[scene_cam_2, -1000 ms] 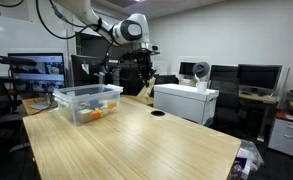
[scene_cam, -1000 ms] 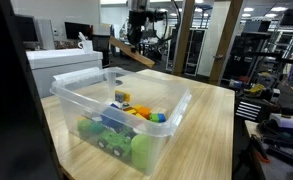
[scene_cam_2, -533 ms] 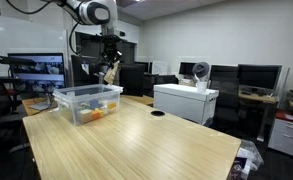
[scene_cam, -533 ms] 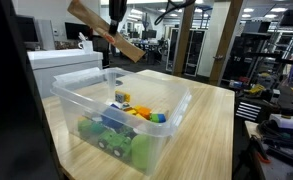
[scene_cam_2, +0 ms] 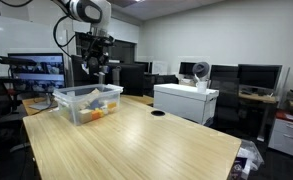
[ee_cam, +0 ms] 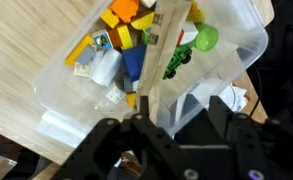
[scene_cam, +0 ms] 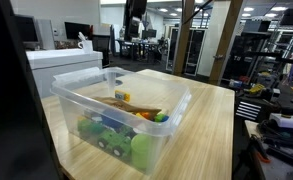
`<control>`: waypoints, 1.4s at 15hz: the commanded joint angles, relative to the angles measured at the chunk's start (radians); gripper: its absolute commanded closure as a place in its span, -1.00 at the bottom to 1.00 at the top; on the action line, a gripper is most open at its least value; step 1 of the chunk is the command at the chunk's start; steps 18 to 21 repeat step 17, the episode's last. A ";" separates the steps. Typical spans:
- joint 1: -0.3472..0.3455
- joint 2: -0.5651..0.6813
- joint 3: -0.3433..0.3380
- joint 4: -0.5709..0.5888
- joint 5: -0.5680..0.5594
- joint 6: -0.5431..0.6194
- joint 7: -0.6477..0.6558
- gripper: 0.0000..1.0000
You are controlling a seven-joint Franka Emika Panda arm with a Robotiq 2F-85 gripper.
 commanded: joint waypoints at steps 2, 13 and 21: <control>-0.035 0.097 -0.092 0.004 -0.161 0.001 0.053 -0.97; -0.060 0.142 -0.107 0.031 -0.164 -0.006 0.046 -1.00; -0.060 0.142 -0.107 0.031 -0.164 -0.006 0.046 -1.00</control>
